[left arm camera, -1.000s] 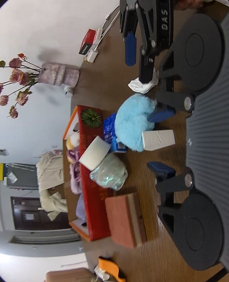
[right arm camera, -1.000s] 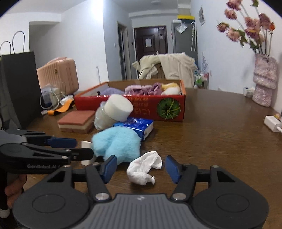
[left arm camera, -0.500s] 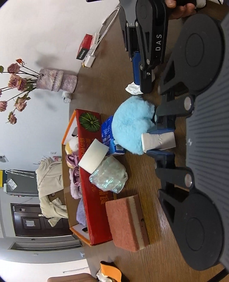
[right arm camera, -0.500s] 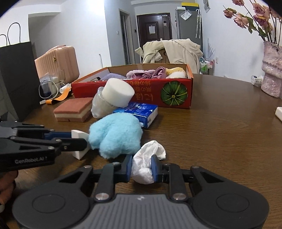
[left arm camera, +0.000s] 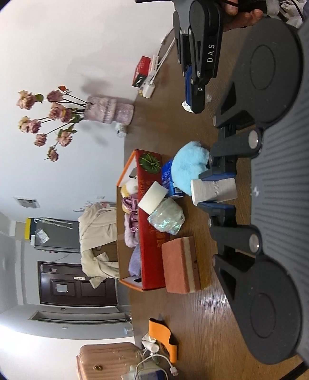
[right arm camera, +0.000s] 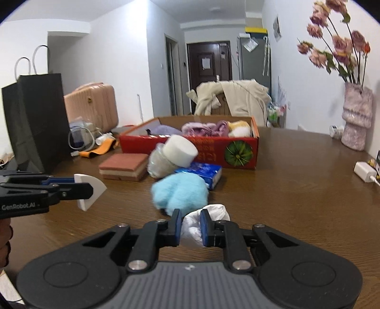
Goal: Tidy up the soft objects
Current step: 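Carry the tissue into the red box and release it while the left drops the white box there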
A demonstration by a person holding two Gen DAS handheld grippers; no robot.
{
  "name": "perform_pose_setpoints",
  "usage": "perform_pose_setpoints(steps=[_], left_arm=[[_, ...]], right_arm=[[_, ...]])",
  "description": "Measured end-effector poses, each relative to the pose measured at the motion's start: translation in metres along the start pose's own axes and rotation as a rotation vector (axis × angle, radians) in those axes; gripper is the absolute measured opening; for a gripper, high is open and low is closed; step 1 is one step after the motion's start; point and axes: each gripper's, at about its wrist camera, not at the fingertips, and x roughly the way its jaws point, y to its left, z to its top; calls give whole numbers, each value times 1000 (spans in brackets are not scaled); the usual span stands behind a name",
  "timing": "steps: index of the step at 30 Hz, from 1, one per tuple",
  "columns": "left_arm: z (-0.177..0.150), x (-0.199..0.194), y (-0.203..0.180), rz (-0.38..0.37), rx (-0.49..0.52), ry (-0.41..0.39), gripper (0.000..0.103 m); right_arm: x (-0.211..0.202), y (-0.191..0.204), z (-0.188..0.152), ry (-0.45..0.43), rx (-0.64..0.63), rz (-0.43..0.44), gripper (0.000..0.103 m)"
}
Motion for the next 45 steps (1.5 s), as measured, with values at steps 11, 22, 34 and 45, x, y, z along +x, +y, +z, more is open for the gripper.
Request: perform_pose_setpoints(steps=[11,22,34,45], left_arm=[[54,7,37,67,-19,-76,19],[167,184,126,131,-34,63,20],[163,262,192,136,-110,182,43],[187,203,184,181,-93,94,51]], right_arm=[[-1,6,50,-59,-70,76,16],[177,4,200,49,-72,300,16],[319,51,203,303,-102,437,27],[269,27,234,212,-102,336,39]])
